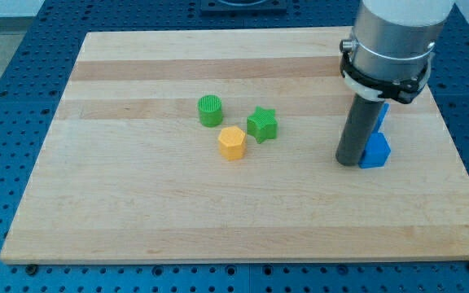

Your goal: Place your arm at the top of the yellow hexagon

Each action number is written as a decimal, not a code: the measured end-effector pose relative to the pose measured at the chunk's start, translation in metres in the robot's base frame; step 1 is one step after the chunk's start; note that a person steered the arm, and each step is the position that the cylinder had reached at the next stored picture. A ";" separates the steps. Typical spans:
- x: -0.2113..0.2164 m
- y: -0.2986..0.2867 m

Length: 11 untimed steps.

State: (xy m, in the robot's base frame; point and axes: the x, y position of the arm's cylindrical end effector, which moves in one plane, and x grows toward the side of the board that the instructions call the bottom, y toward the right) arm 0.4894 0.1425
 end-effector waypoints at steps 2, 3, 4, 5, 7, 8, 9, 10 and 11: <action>0.000 0.006; 0.000 0.006; -0.003 -0.010; -0.031 -0.044; -0.137 -0.071; -0.130 -0.133; -0.130 -0.146; -0.086 -0.160; -0.068 -0.157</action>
